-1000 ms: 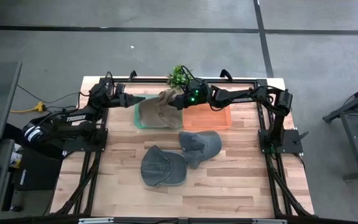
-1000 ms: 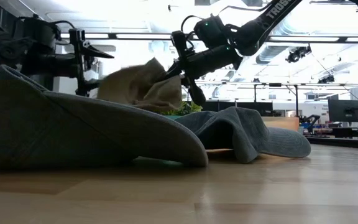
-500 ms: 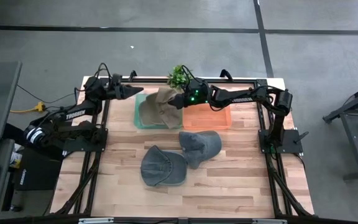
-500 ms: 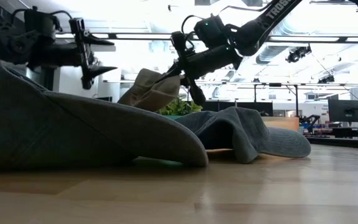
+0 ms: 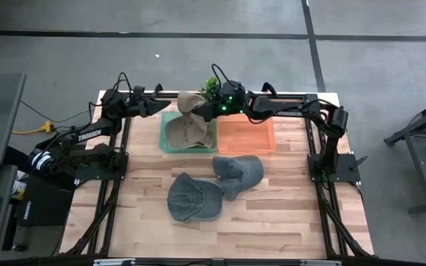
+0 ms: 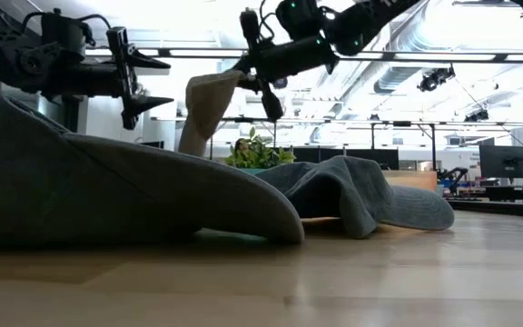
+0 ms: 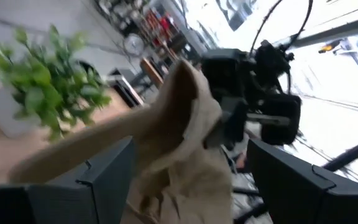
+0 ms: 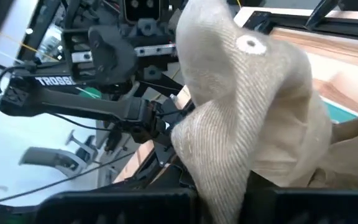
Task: Pick & Place hat
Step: Put the brown cap into the light green bin
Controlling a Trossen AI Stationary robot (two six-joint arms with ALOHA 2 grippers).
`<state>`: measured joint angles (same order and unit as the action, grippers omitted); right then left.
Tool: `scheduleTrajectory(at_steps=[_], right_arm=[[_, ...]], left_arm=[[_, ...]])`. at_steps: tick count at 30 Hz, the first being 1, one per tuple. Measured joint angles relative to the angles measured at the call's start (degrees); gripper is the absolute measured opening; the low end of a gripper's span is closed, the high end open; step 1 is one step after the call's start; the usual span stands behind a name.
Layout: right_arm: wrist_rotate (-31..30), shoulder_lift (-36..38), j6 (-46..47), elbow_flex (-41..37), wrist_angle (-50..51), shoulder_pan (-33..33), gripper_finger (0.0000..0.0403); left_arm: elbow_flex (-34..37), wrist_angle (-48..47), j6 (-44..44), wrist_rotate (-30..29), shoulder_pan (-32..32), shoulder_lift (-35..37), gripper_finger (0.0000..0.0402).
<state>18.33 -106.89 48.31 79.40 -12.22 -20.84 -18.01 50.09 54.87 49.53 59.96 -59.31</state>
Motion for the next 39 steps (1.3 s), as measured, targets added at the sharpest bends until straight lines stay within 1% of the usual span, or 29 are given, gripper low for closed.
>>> scheduleTrajectory(at_steps=[5, 11, 17, 20, 24, 29, 33, 39], right_arm=[[-1.83, 0.00, -0.35, 2.01, 1.78, 0.86, 0.0000], [-3.84, -0.76, 1.33, 2.07, 0.59, 2.44, 0.0000], [-3.23, -5.70, 7.02, 2.05, -8.11, 4.40, 0.0000], [-2.93, -7.70, 8.07, 3.88, -9.15, 5.04, 0.0000], [-1.87, -9.80, 8.22, 8.38, -9.49, 5.13, 0.0000], [0.26, -13.07, 8.24, 14.33, -5.89, 5.29, 0.0000], [1.08, -15.81, 8.39, 16.03, -2.49, 5.94, 0.0000], [-2.28, -16.98, 11.07, 16.13, 0.89, 5.96, 0.0000]], left_arm=[[-1.68, 0.20, -2.17, -2.69, 4.15, 0.00, 0.0289], [-5.79, 0.32, -2.15, -2.80, 8.78, 0.00, 0.0289], [-8.31, 0.25, -3.61, -2.85, 9.55, -0.02, 0.0289], [-8.40, -1.11, -4.33, -2.61, 9.55, -0.02, 0.0289], [-8.40, -4.70, -5.71, -2.26, 9.46, -0.04, 0.0289], [-8.40, -5.62, -6.92, -2.63, 9.42, -0.04, 0.0289], [-8.40, -5.64, -7.05, -2.98, 9.44, -0.04, 0.0289], [-8.40, -5.62, -7.05, -3.16, 9.44, -0.04, 0.0289]])
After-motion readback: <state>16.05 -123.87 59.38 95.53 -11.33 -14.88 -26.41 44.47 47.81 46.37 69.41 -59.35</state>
